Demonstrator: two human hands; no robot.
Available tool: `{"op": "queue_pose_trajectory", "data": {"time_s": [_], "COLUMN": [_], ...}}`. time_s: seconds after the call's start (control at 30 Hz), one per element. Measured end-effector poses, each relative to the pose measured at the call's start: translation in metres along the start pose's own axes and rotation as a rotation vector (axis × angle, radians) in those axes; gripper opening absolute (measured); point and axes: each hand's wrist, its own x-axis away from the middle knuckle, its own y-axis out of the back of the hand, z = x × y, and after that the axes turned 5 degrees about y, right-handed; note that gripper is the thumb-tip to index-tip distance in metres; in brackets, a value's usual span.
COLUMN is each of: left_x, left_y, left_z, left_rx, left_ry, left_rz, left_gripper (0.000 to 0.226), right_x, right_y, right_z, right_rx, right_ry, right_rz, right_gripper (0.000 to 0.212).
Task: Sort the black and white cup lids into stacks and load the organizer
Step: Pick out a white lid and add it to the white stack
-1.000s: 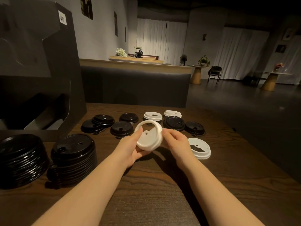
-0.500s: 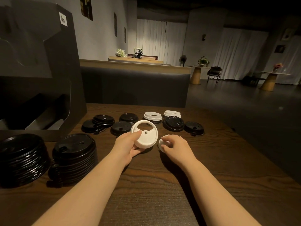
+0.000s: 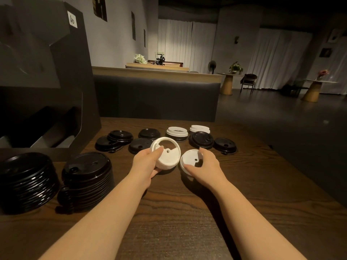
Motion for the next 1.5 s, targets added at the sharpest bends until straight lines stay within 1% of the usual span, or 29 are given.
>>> {"op": "queue_pose_trajectory", "data": {"time_s": [0.1,0.2,0.27,0.33,0.4,0.47,0.5,0.6,0.67,0.73,0.8,0.93,1.0,1.07,1.17,1.33,1.4,1.5], "left_x": [0.0,-0.002,-0.005,-0.006,-0.006,-0.006,-0.006,-0.006,-0.007,-0.008,-0.009,-0.005,-0.001,0.003,0.004,0.008,0.011,0.014], "left_y": [0.0,0.001,0.002,0.002,0.002,0.002,0.002,0.004,0.006,0.006,0.005,0.003,0.004,0.005,0.006,0.011,0.011,0.009], "left_z": [0.0,-0.001,-0.001,0.001,0.0,-0.002,-0.004,-0.009,-0.009,-0.008,-0.005,-0.006,-0.007,-0.008,-0.009,-0.01,-0.012,-0.012], "left_rx": [-0.01,0.01,-0.001,-0.023,-0.036,-0.053,-0.06,-0.046,-0.063,-0.065,-0.063,-0.019,-0.008,0.014,0.03,-0.04,-0.085,-0.14], "left_ry": [-0.008,-0.01,-0.016,-0.021,-0.024,-0.02,-0.013,0.03,0.065,0.098,0.149,0.2,0.219,0.248,0.308,0.362,0.36,0.336], "left_rz": [-0.034,-0.068,-0.086,-0.088,-0.103,-0.151,-0.179,-0.22,-0.193,-0.129,-0.06,0.032,0.06,0.086,0.129,0.273,0.283,0.273], "left_gripper": [0.042,0.04,0.041,0.041,0.042,0.043,0.044,0.05,0.054,0.056,0.063,0.049,0.046,0.048,0.06,0.079,0.078,0.068], "right_x": [0.002,0.002,0.003,0.005,0.004,0.004,0.003,0.003,0.005,0.007,0.01,0.012,0.012,0.013,0.013,0.014,0.015,0.015], "right_y": [-0.001,-0.001,-0.001,-0.001,0.001,0.006,0.009,0.011,0.009,0.005,0.001,0.0,0.003,0.005,0.009,0.011,0.011,0.013], "right_z": [0.003,0.005,0.006,0.007,0.008,0.01,0.01,0.013,0.013,0.013,0.014,0.017,0.018,0.018,0.017,0.019,0.018,0.017], "right_rx": [-0.05,-0.08,-0.085,-0.08,-0.128,-0.284,-0.366,-0.571,-0.674,-0.652,-0.565,-0.464,-0.45,-0.429,-0.396,-0.291,-0.268,-0.237], "right_ry": [0.094,0.131,0.172,0.196,0.181,0.149,0.134,0.123,0.146,0.192,0.241,0.267,0.287,0.307,0.327,0.372,0.379,0.38], "right_rz": [0.093,0.162,0.169,0.141,0.033,-0.078,-0.108,-0.135,-0.061,0.109,0.248,0.278,0.311,0.346,0.394,0.497,0.528,0.566], "right_gripper": [0.095,0.101,0.107,0.11,0.111,0.108,0.105,0.096,0.094,0.09,0.082,0.079,0.072,0.069,0.069,0.07,0.071,0.073]}}
